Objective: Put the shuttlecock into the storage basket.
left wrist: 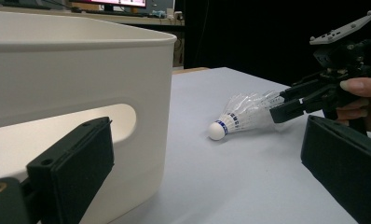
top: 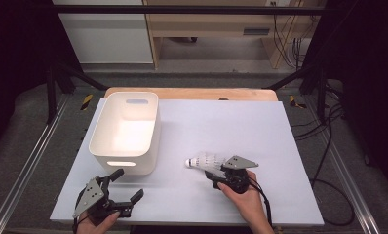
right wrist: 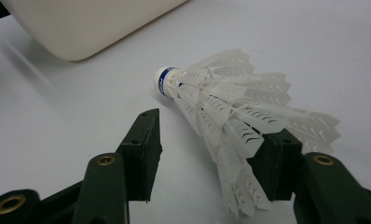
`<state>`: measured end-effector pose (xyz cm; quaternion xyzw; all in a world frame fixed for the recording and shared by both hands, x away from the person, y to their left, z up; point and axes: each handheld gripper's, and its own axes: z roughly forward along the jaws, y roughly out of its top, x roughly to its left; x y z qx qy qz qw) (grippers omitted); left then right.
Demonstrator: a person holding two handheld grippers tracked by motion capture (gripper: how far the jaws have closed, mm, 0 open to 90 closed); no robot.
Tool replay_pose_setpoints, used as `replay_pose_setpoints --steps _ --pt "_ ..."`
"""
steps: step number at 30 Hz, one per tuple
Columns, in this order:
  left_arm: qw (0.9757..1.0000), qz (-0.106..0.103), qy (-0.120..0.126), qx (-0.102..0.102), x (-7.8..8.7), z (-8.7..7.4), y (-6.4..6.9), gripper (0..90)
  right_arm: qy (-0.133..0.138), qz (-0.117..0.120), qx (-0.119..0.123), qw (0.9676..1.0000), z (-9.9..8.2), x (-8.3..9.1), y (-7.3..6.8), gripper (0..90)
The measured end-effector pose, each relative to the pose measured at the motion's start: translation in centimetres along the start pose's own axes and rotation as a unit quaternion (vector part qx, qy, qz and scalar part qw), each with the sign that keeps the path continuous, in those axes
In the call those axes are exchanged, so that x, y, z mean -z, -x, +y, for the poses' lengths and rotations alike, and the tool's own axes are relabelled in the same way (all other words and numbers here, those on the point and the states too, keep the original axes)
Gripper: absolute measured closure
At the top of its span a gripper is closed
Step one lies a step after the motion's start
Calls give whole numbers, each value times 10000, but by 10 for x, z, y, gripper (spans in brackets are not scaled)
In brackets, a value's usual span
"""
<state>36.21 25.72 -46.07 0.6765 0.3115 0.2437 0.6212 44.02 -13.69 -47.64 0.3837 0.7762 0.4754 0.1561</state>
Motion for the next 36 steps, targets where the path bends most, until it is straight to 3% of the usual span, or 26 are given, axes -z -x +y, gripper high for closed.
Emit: replay_pose_setpoints --steps 18,36 --pt "10000 -11 -53 -17 -1 -1 1 26 5 157 175 9997 3 -15 3 573" --pt "10000 -16 -76 -20 -2 -1 1 26 -16 -49 334 9994 3 -19 0 711"
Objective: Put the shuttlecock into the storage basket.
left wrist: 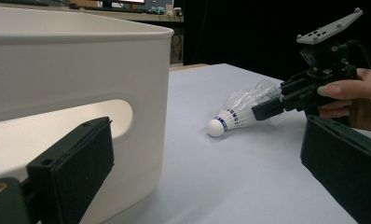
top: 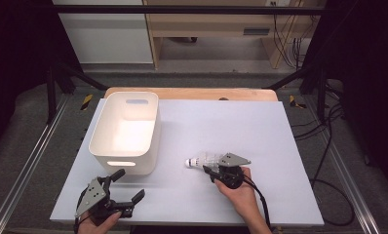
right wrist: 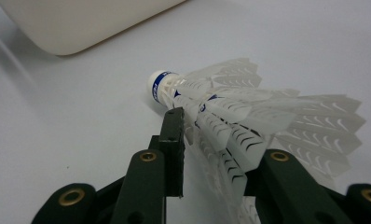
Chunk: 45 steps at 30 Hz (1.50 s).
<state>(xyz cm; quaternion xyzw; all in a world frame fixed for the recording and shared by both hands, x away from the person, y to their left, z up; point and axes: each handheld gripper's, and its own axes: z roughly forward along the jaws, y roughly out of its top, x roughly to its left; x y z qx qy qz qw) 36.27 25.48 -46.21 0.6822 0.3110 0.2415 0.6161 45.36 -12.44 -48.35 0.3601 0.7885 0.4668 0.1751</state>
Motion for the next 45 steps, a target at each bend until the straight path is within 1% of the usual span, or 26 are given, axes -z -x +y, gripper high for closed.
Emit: replay_pose_setpoints --steps 7,10,15,19,32,40,45 --pt "10000 -8 -4 -5 0 0 0 26 -44 -66 120 9999 0 0 -1 766" --pt "10000 -3 -3 -3 0 0 0 26 -43 -56 169 9998 0 1 -1 810" --pt "10000 -14 -27 -18 0 0 0 26 -53 -23 209 9998 0 1 -1 840" --pt "10000 -18 -31 -22 0 0 0 26 -51 -1 219 9997 0 2 0 854" --pt "10000 -5 -19 -4 0 0 0 26 -12 181 169 9997 2 6 5 881" --pt "10000 -2 -20 -8 0 0 0 26 6 218 236 9995 6 12 6 886" --pt "10000 0 -29 -16 0 0 0 26 10 229 374 9990 16 20 2 887"
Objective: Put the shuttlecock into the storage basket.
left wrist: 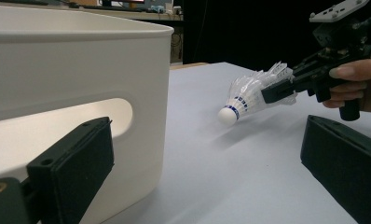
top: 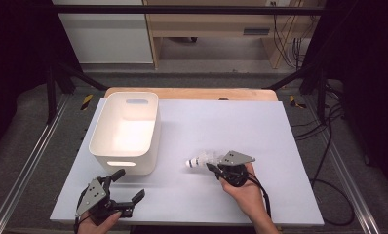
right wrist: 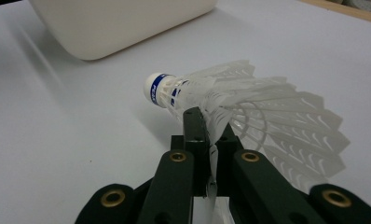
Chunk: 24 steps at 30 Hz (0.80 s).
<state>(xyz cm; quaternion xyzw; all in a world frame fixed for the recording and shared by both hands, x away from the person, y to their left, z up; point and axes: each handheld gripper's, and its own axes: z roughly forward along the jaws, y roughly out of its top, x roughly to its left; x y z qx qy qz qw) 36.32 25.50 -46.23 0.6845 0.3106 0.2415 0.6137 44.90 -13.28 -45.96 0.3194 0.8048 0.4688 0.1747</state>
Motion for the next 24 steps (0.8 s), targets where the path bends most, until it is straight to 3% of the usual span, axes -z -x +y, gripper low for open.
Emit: replay_pose_setpoints --steps 15,24 --pt "10000 11 -30 -36 0 0 0 26 3 -32 522 9986 50 20 -10 889" --pt "10000 9 -47 -67 -1 0 0 26 73 -25 835 9965 89 20 -20 889"
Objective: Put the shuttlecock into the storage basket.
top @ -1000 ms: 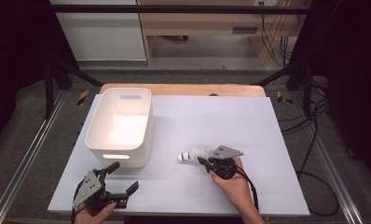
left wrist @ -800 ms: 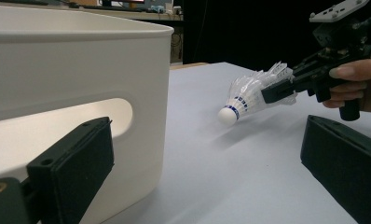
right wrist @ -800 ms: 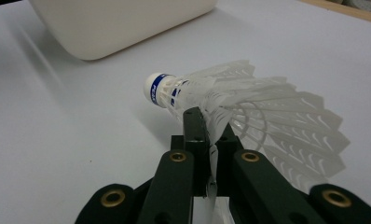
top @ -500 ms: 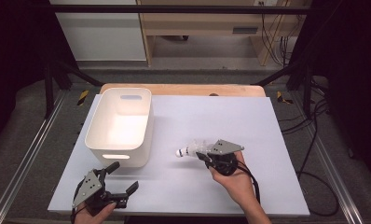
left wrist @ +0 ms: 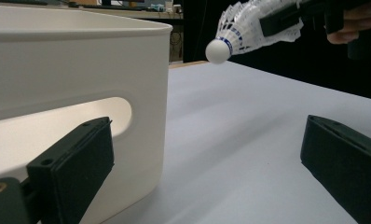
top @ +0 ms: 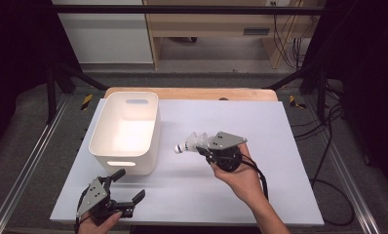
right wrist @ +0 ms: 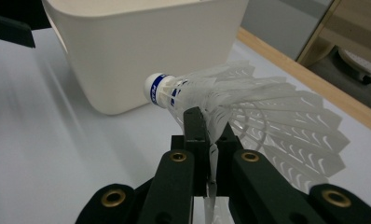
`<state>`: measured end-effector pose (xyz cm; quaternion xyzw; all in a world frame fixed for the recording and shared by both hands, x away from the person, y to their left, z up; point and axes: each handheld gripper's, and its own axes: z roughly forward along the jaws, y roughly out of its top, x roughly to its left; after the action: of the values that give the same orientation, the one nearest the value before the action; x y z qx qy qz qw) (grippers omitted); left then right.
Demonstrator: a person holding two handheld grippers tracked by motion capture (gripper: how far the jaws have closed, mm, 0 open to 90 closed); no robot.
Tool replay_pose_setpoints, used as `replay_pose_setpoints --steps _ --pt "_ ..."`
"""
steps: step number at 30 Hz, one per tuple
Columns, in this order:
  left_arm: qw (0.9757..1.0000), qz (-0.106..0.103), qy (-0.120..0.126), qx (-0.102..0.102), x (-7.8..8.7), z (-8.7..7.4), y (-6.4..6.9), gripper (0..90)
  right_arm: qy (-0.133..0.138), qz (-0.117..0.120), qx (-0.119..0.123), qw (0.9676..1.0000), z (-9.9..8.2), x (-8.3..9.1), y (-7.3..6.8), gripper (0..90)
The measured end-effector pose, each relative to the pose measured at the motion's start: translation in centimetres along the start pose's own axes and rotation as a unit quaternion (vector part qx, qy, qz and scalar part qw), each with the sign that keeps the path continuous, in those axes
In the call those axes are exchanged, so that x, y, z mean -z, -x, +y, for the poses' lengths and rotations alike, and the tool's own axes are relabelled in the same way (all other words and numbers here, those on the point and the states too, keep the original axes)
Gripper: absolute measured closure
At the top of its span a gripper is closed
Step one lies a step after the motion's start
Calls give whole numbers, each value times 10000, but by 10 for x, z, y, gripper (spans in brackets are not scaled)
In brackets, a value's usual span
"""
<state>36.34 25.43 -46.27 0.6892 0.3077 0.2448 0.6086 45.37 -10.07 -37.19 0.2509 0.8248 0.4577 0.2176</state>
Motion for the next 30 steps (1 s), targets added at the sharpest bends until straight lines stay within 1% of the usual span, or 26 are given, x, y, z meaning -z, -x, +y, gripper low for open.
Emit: replay_pose_setpoints --steps 8,14,21,30 --pt "10000 -2 -7 -9 0 0 1 26 7 -15 419 9991 42 -8 -5 889" --pt "10000 -16 -3 -9 -1 0 2 26 -95 4 718 9974 67 -19 -9 889" --pt "10000 -17 16 7 -1 0 2 26 -185 69 1023 9946 91 -30 -14 889" --pt "10000 -25 -7 -24 -1 0 2 26 -275 113 1271 9914 113 -43 -19 889"
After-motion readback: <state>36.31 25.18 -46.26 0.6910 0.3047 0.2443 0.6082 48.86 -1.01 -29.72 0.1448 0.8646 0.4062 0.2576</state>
